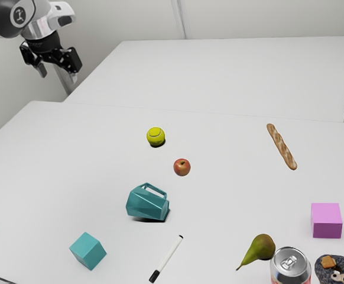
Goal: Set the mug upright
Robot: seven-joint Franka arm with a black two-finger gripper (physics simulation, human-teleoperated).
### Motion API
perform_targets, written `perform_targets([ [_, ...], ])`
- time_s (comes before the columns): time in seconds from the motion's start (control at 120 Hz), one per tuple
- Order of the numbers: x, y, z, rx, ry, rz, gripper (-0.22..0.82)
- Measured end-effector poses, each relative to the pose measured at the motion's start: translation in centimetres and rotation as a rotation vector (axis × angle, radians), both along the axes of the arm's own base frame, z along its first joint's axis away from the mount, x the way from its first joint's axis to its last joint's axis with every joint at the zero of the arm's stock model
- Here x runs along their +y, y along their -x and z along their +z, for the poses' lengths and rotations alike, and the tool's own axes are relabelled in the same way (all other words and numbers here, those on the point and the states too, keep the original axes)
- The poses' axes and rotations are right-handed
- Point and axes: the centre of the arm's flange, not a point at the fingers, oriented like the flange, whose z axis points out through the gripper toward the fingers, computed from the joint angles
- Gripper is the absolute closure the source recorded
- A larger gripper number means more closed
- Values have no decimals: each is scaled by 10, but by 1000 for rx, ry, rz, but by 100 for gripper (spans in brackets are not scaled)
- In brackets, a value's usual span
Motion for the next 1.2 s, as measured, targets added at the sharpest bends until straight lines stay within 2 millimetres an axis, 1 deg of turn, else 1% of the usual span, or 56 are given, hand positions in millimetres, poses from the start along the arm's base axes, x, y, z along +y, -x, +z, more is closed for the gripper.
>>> perform_targets([
  [0.233, -1, -3, -3, -11, 14, -23, 0],
  [0.267, -1, -3, -7, -5, 17, -26, 0],
  [0.35, 4, -8, -28, 26, 45, -19, 0],
  [0.392, 6, -8, -38, 38, 95, -10, 0],
  [0.433, 11, -8, -54, 58, 165, 12, 0],
  [0.517, 33, -5, -98, 112, 328, 91, 0],
  [0.558, 40, -5, -116, 135, 393, 123, 0],
  [0.667, 45, -11, -161, 192, 526, 177, 0],
  [0.733, 46, -16, -196, 242, 599, 211, 0],
  [0.817, 43, -11, -235, 302, 687, 254, 0],
  [0.908, 33, -1, -268, 361, 757, 287, 0],
  [1.05, 15, 16, -306, 443, 814, 316, 0],
  [1.2, 3, 16, -339, 495, 864, 345, 0],
])
